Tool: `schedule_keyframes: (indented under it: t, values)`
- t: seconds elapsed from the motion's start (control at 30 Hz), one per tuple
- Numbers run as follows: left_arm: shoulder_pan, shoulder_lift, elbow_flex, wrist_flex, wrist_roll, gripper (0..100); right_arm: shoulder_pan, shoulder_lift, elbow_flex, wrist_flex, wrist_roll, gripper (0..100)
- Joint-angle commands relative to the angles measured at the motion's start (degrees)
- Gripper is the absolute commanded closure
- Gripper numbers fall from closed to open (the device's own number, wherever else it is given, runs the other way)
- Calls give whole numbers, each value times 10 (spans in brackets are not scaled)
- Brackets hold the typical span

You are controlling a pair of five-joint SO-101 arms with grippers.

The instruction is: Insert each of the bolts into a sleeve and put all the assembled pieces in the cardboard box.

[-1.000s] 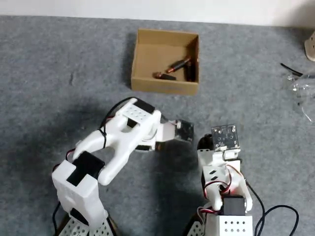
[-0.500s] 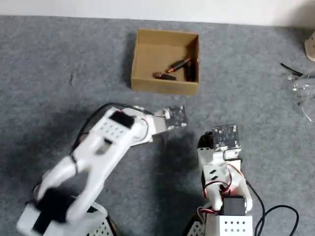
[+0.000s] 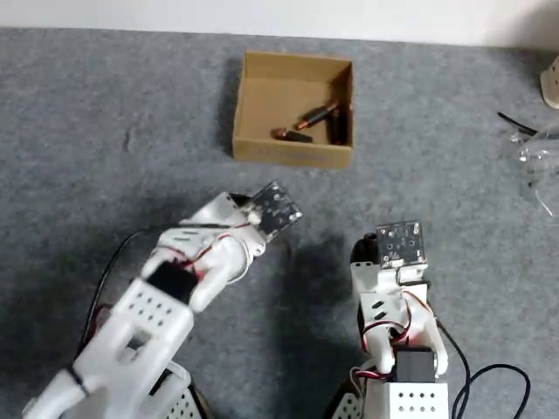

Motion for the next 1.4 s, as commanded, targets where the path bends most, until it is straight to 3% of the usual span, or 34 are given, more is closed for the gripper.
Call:
schedule_keyframes:
  t: [0.0,0.37,0.6,0.93,1.1,1.37]
  values:
    - [2,-95,33,-46,18,993,7,-6,29,-22,-4,995]
    - [1,-358,178,-84,18,994,7,-6,29,-22,-4,995]
    - [-58,-548,264,-84,19,994,6,-6,29,-22,-4,995]
    - [-63,-532,268,-84,23,994,6,-6,29,-24,-4,995]
    - [-87,-533,266,-85,127,994,6,-6,55,-53,14,995]
    - [-235,-533,249,-84,338,994,6,-6,59,-53,14,995]
